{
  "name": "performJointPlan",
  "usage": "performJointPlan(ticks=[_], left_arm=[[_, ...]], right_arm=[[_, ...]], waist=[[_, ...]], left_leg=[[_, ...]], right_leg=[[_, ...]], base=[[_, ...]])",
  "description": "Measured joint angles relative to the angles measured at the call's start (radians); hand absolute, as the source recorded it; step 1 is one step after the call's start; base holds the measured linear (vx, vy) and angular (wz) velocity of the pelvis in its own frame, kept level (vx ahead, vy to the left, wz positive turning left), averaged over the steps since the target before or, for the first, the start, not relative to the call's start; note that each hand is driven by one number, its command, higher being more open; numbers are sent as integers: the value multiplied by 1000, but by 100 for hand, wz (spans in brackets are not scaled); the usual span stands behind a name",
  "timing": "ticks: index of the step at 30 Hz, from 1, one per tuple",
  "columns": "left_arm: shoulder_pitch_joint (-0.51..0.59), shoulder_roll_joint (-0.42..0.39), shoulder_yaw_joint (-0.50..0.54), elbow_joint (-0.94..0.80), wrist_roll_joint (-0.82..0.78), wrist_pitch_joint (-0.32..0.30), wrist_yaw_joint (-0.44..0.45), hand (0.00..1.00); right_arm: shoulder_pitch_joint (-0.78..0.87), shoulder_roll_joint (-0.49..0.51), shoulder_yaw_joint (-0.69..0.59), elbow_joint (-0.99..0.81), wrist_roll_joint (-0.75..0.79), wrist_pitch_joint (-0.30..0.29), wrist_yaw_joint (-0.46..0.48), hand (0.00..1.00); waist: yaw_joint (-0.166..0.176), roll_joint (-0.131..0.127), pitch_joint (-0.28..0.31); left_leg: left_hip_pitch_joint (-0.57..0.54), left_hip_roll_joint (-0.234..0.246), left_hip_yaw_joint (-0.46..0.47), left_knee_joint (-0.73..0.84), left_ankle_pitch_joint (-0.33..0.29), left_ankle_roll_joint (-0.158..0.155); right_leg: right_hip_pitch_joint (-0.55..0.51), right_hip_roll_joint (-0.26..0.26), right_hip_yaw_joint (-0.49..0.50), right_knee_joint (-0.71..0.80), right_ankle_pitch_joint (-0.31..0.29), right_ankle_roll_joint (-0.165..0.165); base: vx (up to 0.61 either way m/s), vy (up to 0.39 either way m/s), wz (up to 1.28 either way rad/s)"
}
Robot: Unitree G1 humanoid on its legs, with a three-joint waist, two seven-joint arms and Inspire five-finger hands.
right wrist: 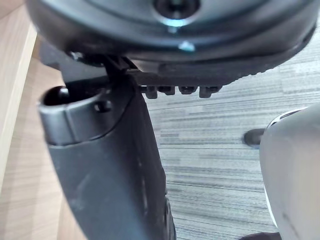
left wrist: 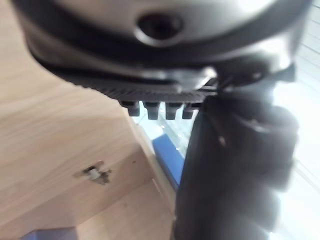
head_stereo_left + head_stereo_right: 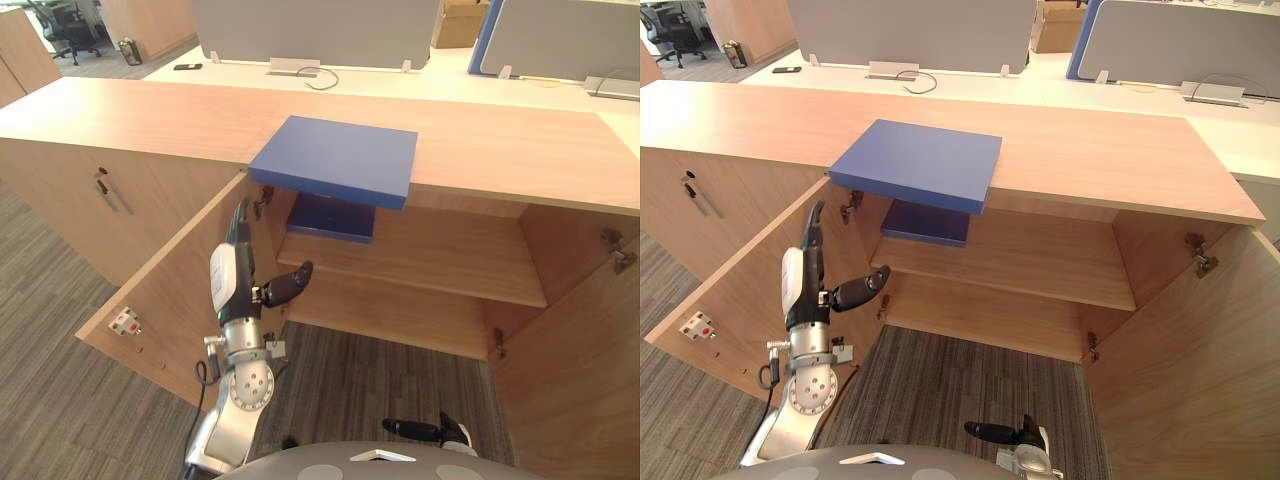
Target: Walk over to the cabinet, pick up the folder, carry it to the office cabinet, place the folder inside the office cabinet, then close the office cabinet door
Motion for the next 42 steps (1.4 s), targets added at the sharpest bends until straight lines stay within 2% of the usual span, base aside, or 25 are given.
performJointPlan(ticks=[4,9,14,18,23,28,33,37,42], left_arm=[[-68,39,0,0,76,18,-1,100],[-130,58,5,2,146,51,-1,100],[-173,81,19,19,152,81,0,100],[-222,88,44,50,188,101,2,100],[-267,116,56,52,192,124,16,100],[-342,142,54,107,229,129,16,100],[-425,181,51,209,262,131,4,100],[-450,212,45,246,262,139,-18,100],[-478,250,45,298,263,149,-46,100]], right_arm=[[-18,2,1,15,-1,1,6,100],[-21,1,-1,15,-2,1,25,100],[-28,3,-4,15,-2,1,30,100],[-32,8,-6,15,-2,0,31,100],[-35,11,-24,15,-2,0,35,100],[-34,13,-45,21,-2,0,45,100],[-39,13,-55,23,-2,0,49,100],[-40,11,-76,22,-1,0,51,100],[-33,5,-94,22,0,0,52,100]], waist=[[-22,-6,1],[-29,-6,2],[-51,-9,5],[-53,-21,16],[-53,-27,16],[-59,-28,16],[-84,-28,16],[-106,-28,16],[-107,-32,19]], left_leg=[[-1,1,2,3,0,0],[2,10,17,2,-2,-2],[13,16,31,-1,-5,-7],[20,16,36,-1,-14,-16],[20,13,41,0,-17,-11],[20,12,45,4,-17,-11],[22,19,48,4,-17,-11],[23,21,51,2,-18,-12],[34,22,66,0,-30,-22]], right_leg=[[-2,1,7,-6,5,-3],[0,10,23,-30,27,-12],[3,12,37,-39,39,-13],[7,11,44,-47,37,-19],[7,9,49,-53,36,-22],[12,10,52,-62,44,-20],[16,17,60,-81,55,-35],[17,18,62,-87,63,-42],[15,16,79,-87,67,-38]], base=[[55,-19,-8],[-5,-23,-13],[-68,-2,-12],[-62,12,-6],[3,-2,-2],[60,-26,-3],[16,-45,-8],[-42,-31,-6],[-62,-8,-12]])
